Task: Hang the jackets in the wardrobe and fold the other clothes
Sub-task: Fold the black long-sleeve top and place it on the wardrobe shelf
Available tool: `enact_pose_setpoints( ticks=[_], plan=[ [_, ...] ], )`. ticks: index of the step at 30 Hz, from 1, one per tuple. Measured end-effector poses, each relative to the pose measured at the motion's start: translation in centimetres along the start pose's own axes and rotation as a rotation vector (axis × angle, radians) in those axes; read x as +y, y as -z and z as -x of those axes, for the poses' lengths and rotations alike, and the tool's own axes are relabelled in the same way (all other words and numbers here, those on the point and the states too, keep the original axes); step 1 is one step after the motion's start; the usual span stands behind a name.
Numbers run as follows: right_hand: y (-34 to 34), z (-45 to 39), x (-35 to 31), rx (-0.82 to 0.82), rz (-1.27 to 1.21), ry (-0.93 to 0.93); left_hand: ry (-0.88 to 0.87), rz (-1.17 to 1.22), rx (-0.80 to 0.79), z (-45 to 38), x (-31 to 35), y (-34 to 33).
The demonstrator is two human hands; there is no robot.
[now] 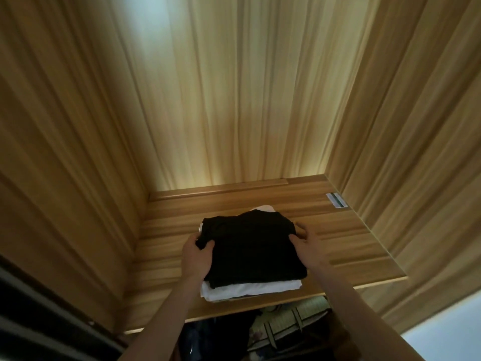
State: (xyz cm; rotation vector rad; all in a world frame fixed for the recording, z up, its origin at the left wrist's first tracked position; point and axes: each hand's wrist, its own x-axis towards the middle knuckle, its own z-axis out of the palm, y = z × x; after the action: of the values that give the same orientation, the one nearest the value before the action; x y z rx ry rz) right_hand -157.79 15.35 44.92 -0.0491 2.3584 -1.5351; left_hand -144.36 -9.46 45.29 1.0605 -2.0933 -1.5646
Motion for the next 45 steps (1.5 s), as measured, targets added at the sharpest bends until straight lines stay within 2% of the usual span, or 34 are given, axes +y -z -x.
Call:
enact_pose_setpoints(
  ticks=[2,4,6,8,12,20,28,35,45],
  plan=[
    [-0.6,0.6,0.0,0.197,0.331,0.239,-0.194,-0.353,0.169,0.6,-0.2,-0.2],
    [-1.6,1.5,-0.3,0.268,0.511,0.505,-0.475,-0.539,0.225,1.5,-0.3,-0.8],
    [-2.5,1.9,-0.6,0.187,0.632,0.647,-0.649,-0.632,0.133,1.8,-0.3,-1.7],
    [-3.4,1.6,-0.1,0.106,0.772,0.699,-0.670,-0.747,0.014,1.9,-1.0,-2.7],
    [-4.4,1.0,2.2,-0.013,0.878,0.642,-0.606,-0.885,-0.077,1.5,-3.4,-3.0],
    [-4.7,1.5,1.9,-0.038,0.912,0.570,-0.572,-0.902,-0.092,1.6,-3.7,-2.3],
    [-6.0,8.6,-1.2,0.115,0.890,0.646,-0.741,-0.871,-0.012,5.9,-2.0,2.7],
    [-8.4,16.9,-3.8,0.285,0.997,0.738,-0.878,-0.822,0.094,9.7,-1.5,9.6],
    [-13.1,31.0,-5.7,0.412,1.031,0.665,-0.989,-0.800,0.089,17.0,-5.3,20.0]
  ],
)
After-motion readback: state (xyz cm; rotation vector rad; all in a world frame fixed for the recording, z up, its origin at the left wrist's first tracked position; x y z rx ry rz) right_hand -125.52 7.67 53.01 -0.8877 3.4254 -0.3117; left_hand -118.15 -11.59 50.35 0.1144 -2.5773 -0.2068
